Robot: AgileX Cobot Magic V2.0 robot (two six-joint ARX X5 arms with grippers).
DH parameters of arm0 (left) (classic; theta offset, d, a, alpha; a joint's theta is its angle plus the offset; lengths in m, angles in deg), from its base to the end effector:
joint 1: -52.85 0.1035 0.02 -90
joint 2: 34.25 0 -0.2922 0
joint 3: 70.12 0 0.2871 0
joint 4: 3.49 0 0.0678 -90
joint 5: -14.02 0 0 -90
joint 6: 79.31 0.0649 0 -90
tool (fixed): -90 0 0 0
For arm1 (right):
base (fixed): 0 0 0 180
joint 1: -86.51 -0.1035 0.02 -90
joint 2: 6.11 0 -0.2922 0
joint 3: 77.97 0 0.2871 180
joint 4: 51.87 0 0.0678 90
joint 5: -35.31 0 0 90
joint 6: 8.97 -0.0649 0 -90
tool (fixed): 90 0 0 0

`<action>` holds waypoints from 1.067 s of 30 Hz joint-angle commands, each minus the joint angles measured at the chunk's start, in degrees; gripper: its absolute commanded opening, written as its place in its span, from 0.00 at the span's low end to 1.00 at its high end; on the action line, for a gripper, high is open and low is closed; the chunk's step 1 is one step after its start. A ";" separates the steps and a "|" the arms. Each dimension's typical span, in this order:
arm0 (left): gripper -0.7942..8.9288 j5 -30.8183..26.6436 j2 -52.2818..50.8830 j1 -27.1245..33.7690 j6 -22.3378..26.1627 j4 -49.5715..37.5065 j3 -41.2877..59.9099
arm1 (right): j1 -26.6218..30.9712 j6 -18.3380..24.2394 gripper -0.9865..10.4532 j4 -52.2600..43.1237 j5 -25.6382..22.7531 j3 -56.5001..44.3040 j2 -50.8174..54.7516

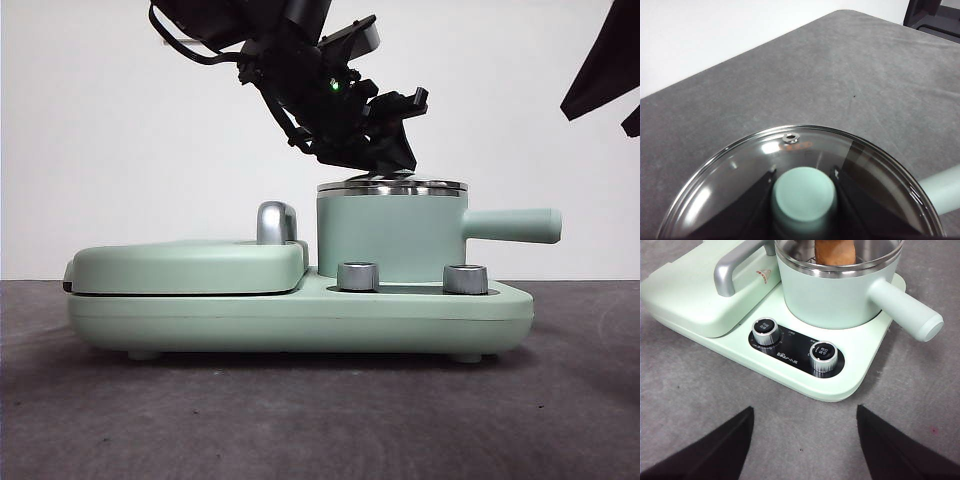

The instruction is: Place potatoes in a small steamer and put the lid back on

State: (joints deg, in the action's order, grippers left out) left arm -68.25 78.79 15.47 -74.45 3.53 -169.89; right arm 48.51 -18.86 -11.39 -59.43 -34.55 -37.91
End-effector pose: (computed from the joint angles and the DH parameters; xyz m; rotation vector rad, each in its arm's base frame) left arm 0.4220 -0.3334 0.2607 0.1726 0.3182 -0.7938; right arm 0.1364 0.0998 0.2514 -0.0214 0.5220 0.5241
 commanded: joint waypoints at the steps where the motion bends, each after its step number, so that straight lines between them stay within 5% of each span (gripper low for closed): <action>1: 0.31 -0.46 -1.05 -0.13 0.02 1.36 -0.96 | -0.50 -0.22 0.36 -0.44 -0.24 0.17 -0.28; 9: 0.31 -0.44 -8.20 0.04 -0.39 11.06 -0.96 | -0.50 -0.22 0.36 -0.46 -0.24 0.17 -0.28; 17: 0.30 -0.07 -17.29 1.27 -10.49 24.81 -0.79 | -0.50 -0.17 0.36 -0.48 0.57 0.17 -0.46; 24: 0.30 -0.17 -25.11 1.38 -11.13 24.90 6.03 | -0.50 0.50 0.36 -2.32 3.91 0.20 -4.26; 32: 0.30 -0.46 -39.63 1.38 -14.14 19.67 26.27 | -0.50 1.40 0.36 -9.64 6.38 0.28 -11.21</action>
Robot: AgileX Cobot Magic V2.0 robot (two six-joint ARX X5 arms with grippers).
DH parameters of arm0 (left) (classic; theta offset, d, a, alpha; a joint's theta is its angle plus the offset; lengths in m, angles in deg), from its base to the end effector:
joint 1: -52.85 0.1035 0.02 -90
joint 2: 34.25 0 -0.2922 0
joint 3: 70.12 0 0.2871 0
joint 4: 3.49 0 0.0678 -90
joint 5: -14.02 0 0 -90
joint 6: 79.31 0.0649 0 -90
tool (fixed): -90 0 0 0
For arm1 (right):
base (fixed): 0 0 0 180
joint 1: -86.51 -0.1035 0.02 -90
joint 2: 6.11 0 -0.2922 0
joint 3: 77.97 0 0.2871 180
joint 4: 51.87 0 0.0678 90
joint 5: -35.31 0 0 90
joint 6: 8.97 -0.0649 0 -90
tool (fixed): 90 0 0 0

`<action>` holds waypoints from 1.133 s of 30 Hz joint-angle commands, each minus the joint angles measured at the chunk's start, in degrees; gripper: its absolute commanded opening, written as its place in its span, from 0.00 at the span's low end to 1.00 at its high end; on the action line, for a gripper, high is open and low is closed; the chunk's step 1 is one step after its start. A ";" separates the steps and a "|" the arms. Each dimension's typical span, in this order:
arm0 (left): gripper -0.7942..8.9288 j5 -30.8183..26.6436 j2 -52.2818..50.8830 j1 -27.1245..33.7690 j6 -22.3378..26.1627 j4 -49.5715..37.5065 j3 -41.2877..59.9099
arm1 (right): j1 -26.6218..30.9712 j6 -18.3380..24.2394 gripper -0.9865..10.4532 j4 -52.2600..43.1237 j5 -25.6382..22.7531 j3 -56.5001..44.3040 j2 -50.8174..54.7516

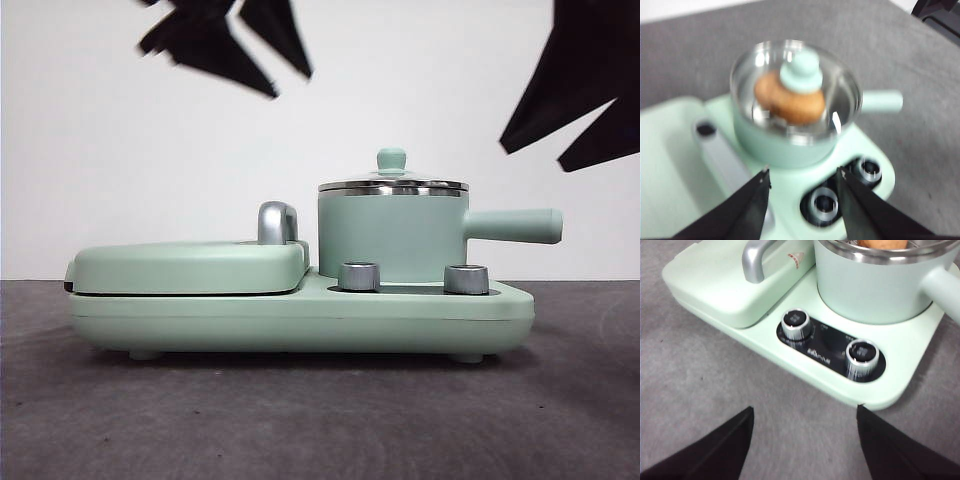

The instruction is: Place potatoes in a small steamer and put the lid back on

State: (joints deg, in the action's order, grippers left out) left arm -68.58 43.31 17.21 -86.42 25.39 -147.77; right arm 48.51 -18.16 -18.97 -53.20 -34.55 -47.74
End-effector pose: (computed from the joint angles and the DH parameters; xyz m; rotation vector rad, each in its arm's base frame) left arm 0.2877 -0.2165 0.3256 0.0096 0.5430 -0.7022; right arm 0.1583 0.1258 0.2380 -0.0229 0.5772 0.6268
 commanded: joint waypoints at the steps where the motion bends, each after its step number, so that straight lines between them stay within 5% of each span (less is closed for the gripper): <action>1: 0.30 -0.24 -6.12 -0.35 -3.02 -2.75 6.51 | -0.50 0.74 0.36 -2.62 0.20 0.37 -1.95; 11: 0.30 -3.82 -26.97 -0.20 -8.90 -0.87 24.30 | -0.50 5.20 0.36 -4.50 0.44 6.64 -9.46; 21: 0.30 -5.95 -33.44 -0.22 -8.90 6.34 25.77 | -0.55 4.72 0.36 -5.64 0.46 11.15 -13.07; 23: 0.26 -5.95 -33.46 -0.22 -8.76 6.21 25.75 | -0.57 4.68 0.26 -5.79 0.55 11.15 -12.79; 25: 0.08 -5.92 -33.46 -0.22 -8.83 6.10 25.75 | -0.57 4.79 0.07 -5.73 0.66 11.15 -12.57; 34: 0.09 -4.66 -33.70 -0.26 -8.76 6.23 25.75 | -0.55 3.89 0.10 -5.20 5.97 11.15 -12.35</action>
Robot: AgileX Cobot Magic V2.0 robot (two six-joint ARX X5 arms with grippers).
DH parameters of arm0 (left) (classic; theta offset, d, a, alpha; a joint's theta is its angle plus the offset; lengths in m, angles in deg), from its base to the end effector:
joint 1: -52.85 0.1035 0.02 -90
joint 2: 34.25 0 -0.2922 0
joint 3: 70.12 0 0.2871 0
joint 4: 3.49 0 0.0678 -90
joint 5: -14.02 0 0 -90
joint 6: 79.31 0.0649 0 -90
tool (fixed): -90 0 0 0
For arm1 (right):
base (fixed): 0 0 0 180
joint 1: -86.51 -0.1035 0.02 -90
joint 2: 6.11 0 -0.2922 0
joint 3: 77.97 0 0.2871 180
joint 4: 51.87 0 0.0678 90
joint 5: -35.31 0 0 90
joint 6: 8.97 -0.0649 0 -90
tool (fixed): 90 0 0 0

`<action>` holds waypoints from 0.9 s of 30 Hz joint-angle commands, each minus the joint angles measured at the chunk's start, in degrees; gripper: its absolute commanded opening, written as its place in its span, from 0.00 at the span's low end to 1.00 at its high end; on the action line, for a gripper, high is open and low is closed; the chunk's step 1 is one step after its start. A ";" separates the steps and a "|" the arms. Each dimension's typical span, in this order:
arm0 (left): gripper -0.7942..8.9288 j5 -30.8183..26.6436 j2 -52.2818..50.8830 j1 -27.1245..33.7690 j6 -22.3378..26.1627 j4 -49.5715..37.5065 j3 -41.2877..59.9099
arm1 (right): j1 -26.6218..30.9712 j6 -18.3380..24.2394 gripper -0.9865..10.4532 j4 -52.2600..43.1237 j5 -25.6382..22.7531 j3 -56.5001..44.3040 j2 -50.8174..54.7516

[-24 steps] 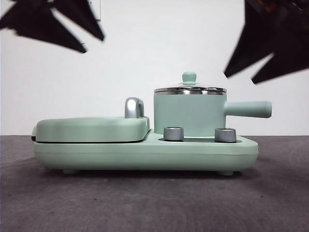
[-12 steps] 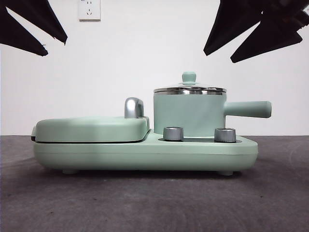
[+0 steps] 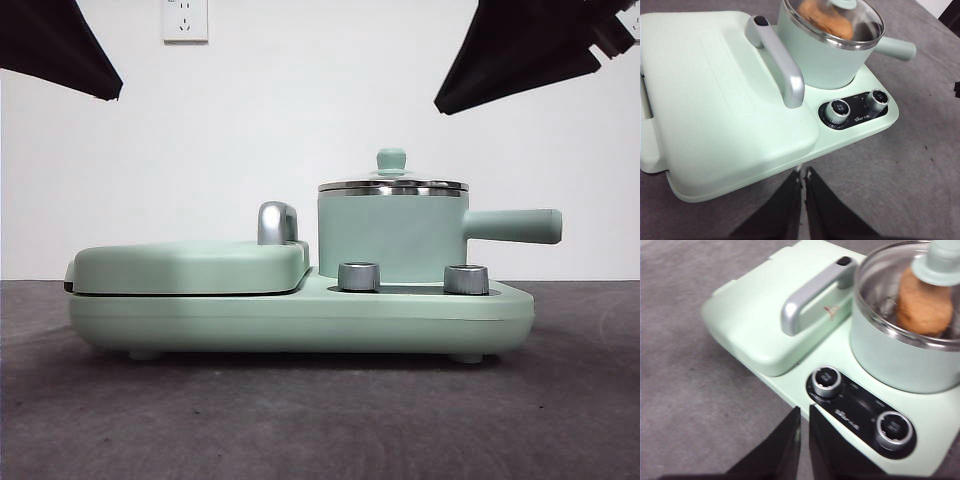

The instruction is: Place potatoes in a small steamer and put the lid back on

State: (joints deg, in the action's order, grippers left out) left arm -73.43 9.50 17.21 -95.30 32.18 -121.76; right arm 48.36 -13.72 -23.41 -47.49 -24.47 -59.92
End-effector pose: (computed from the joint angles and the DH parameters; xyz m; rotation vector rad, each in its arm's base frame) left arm 0.1695 -0.1251 0.2832 -0.1232 0.5595 -0.5809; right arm 0.1919 0.1611 0.2741 -0.0605 0.5279 0.7527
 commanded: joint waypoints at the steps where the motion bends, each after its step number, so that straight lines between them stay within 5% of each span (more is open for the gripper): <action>1: 0.09 0.20 0.11 -0.26 0.11 -0.57 -0.26 | -0.39 -0.55 0.10 -0.90 0.26 1.07 -0.17; 12: 0.09 -1.40 -2.08 1.22 3.63 -1.81 0.42 | -0.35 -0.55 0.10 -0.96 0.26 1.07 -0.15; 15: 0.09 -1.42 -6.80 6.75 8.90 -4.28 4.79 | -0.35 -0.55 0.10 -0.96 0.26 1.07 -0.13; 27: 0.09 -1.53 -38.16 30.88 13.64 -13.00 30.80 | -0.35 -0.55 0.10 -0.96 0.26 1.07 -0.07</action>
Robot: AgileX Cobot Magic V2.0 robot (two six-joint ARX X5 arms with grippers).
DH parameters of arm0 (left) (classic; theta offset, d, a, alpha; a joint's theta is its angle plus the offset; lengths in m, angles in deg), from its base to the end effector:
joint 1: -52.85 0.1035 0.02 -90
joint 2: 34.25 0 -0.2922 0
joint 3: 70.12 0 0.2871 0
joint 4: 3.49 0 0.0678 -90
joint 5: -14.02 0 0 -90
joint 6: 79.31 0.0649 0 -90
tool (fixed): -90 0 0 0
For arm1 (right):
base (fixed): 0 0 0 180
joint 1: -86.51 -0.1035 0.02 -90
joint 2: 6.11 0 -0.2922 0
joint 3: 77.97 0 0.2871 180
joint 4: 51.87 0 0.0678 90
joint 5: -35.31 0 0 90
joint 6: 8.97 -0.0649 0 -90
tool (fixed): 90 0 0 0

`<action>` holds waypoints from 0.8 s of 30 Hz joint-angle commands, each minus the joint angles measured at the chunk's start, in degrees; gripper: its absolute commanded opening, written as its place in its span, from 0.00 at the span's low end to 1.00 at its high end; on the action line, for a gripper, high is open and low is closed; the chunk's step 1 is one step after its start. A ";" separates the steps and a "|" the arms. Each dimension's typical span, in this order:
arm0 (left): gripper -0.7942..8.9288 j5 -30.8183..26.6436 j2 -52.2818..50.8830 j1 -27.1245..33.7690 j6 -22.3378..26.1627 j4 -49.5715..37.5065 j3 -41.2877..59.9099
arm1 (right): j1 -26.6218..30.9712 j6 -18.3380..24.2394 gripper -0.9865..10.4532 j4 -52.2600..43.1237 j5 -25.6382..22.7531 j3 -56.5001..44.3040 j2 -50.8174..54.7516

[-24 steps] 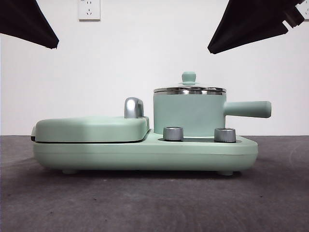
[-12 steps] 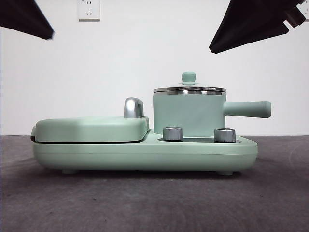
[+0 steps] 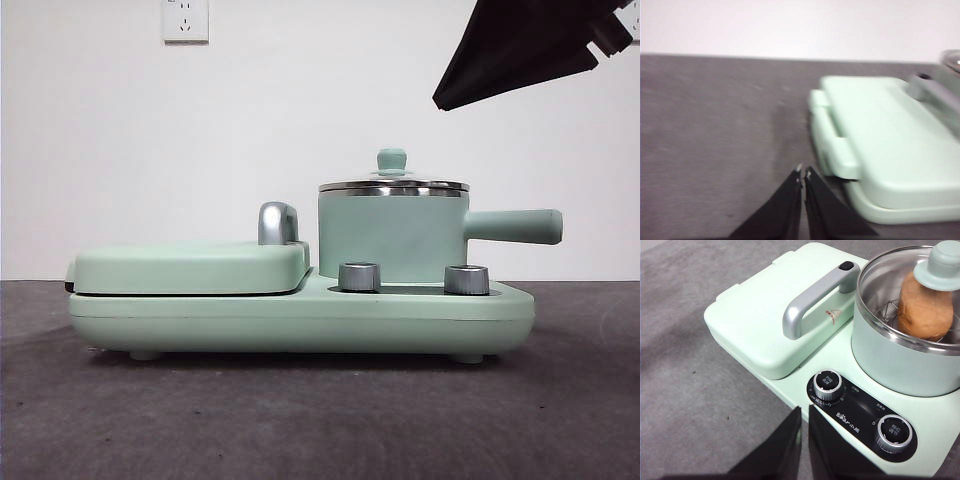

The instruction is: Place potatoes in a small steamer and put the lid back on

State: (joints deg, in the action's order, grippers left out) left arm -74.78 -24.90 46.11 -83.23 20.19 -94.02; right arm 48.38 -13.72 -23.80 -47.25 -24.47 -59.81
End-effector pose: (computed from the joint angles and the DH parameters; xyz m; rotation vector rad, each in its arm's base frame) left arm 0.1394 -0.0178 0.2020 -0.0605 0.1640 -0.1328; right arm 0.1919 0.1613 0.2754 -0.0570 0.5199 0.7574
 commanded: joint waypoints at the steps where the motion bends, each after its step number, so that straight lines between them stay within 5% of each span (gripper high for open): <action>1: 0.09 -0.17 -5.84 3.28 1.55 -0.98 4.61 | -0.37 -0.55 0.10 -0.57 0.02 1.07 -0.17; 8: 0.09 -0.31 -9.20 8.48 1.97 -4.79 11.15 | -0.37 -0.55 0.10 -0.66 0.07 1.07 -0.13; 24: 0.09 -0.11 -9.16 8.61 1.14 -4.35 11.13 | -0.37 -0.55 0.10 -0.63 0.04 1.07 -0.13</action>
State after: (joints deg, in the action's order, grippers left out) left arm -74.78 -34.04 54.72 -81.96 16.40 -84.05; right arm 48.38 -13.72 -23.80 -47.25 -24.47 -59.72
